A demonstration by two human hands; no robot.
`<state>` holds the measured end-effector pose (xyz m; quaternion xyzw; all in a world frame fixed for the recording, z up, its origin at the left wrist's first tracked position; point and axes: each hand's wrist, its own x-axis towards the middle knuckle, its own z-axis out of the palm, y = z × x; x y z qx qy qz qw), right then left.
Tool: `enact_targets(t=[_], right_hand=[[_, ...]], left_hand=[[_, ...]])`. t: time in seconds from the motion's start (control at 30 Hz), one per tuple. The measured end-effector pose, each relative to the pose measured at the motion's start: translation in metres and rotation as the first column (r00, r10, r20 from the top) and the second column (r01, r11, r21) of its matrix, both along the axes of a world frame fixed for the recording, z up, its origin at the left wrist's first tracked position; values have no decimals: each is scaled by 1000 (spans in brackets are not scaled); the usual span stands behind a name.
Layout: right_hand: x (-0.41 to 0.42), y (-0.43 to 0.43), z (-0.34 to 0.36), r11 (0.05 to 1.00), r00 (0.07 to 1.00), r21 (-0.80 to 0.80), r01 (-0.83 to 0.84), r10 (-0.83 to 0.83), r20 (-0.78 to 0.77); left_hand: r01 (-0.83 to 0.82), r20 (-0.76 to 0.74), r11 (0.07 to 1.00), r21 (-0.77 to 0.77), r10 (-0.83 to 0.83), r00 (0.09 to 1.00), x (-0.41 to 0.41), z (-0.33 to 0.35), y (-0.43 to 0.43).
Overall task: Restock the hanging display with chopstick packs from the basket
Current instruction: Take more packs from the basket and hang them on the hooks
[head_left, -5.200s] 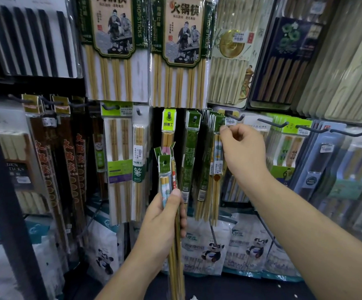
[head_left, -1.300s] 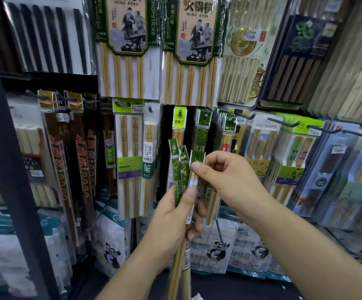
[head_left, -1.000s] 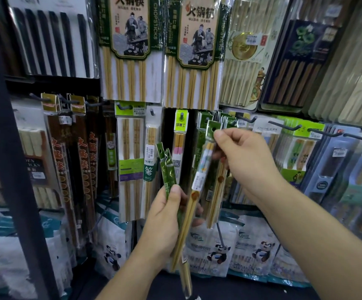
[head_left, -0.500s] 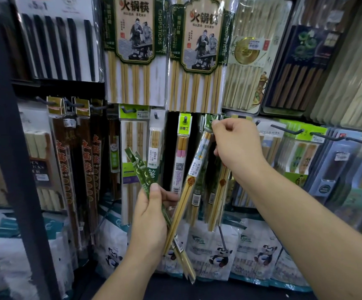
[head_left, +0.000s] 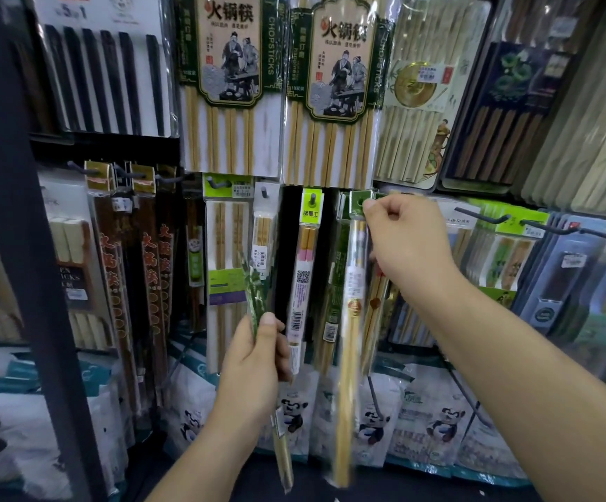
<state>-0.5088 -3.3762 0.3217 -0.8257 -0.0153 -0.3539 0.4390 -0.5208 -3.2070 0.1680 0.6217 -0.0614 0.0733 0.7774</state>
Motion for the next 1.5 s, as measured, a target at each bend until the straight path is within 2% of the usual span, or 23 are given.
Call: enact_targets(t=[0.1, 0.27, 0.57, 0.67, 0.77, 0.83, 0.93, 1.0, 1.07, 1.17, 1.33, 1.5], right_hand=[[4, 4, 1, 1000, 999, -25, 5, -6, -53], [8, 6, 3, 1000, 995, -17, 7, -9, -100], [2, 10, 0, 961, 988, -243, 135, -150, -45], [-4, 9, -4, 945, 978, -258, 202, -208, 2], [-17, 11, -18, 960, 985, -225, 169, -172, 7], [-25, 16, -32, 984, 998, -171, 42, -49, -39], [-33, 24, -44, 989, 972, -17, -150, 144, -187], [-36, 26, -47, 970, 946, 72, -233, 243, -213], [-38, 27, -50, 960, 941, 109, -257, 274, -196], [-39, 23, -48, 967, 964, 130, -219, 235, -125], [-27, -6, -20, 974, 998, 221, -52, 54, -7], [-11, -24, -9, 979, 1000, 202, 16, -20, 19]], left_hand=[[78, -17, 996, -32, -79, 997, -6, 2, -4], [102, 10, 994, -27, -102, 995, -8, 5, 1], [161, 60, 986, 48, -164, 985, -12, 9, 2], [223, 65, 975, 8, -224, 973, -16, 13, 3], [285, 60, 957, -48, -282, 958, -21, 16, 5], [320, 87, 943, -86, -313, 946, -23, 18, 5], [342, 112, 932, -118, -330, 937, -25, 18, 1], [366, 130, 923, -123, -350, 928, -26, 18, -2], [386, 141, 914, -124, -369, 919, -28, 18, -6], [353, 109, 927, -127, -340, 934, -28, 16, -8], [231, 67, 972, -51, -228, 971, -21, 10, -8], [237, 54, 968, -76, -234, 971, -19, 10, -11]])
